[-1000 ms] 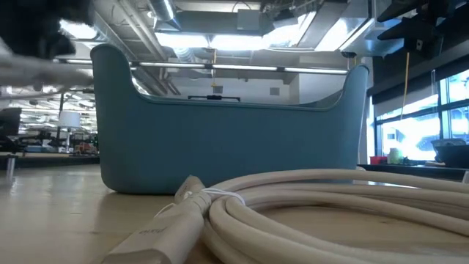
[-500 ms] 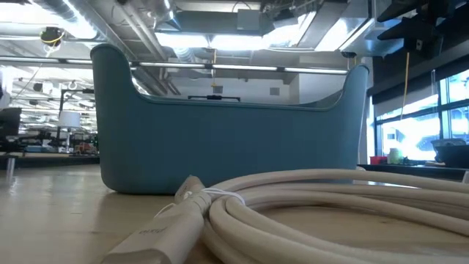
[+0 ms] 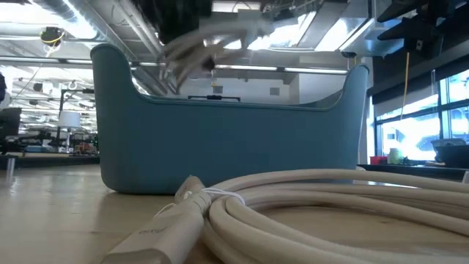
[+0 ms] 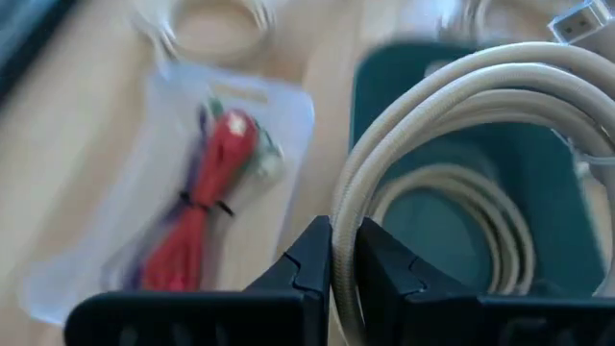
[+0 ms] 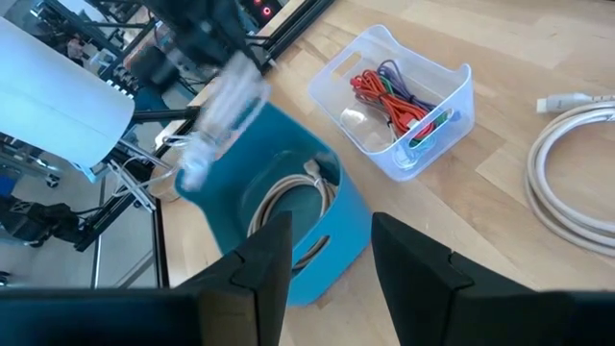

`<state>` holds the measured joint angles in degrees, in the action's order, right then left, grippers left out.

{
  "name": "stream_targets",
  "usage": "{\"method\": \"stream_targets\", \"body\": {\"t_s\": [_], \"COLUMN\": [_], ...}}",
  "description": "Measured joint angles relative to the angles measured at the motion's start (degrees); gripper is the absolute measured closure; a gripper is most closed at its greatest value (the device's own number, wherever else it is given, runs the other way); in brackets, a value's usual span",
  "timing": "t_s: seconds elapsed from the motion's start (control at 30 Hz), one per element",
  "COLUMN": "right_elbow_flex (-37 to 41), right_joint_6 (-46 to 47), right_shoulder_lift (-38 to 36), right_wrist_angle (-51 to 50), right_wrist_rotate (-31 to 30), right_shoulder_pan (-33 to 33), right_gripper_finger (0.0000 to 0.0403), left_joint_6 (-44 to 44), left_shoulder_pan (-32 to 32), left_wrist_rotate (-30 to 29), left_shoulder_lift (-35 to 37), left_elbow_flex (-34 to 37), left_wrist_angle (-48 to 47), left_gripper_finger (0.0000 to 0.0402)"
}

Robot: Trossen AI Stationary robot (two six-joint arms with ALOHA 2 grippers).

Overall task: Pick & Place USB Port
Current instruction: Put the brown HDMI cable into the blue bin

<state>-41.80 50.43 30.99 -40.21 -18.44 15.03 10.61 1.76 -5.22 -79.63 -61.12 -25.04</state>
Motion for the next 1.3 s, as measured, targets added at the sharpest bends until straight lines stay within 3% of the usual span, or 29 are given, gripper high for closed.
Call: {"method": "stream_targets", "body": {"t_s": [0.33, 0.8, 1.07, 1.3], "right_elbow_flex": [0.00, 0.01, 0.00, 0.00], "right_joint_6": [-0.28, 0.13, 0.07, -0.04], "right_shoulder_lift": [0.02, 0.01, 0.02, 0.02], "right_wrist_angle": [-0.46, -0.88, -0.89, -0.89], "right_wrist_rotate": [0.00, -0.17, -0.15, -0.13], "right_shoulder_pan": [-0.01, -0.02, -0.02, -0.02], "right_gripper_finger": [0.0256, 0.0256, 0.0256, 0.0256], "left_joint_6": [2.74, 0.44, 0.78, 0.81], "left_shoulder_pan": [-1.12, -1.94, -2.31, -2.38], "left_wrist_rotate": [10.85, 3.76, 3.18, 5.33], "left_shoulder_lift": [-12.25, -22.08, -22.36, -22.32], "left_elbow_flex": [0.00, -0.24, 0.00, 0.00], "left_wrist_angle": [8.53, 8.32, 9.28, 11.41], "left_gripper_finger": [0.0379, 0.0385, 0.0393, 0.0322]}}
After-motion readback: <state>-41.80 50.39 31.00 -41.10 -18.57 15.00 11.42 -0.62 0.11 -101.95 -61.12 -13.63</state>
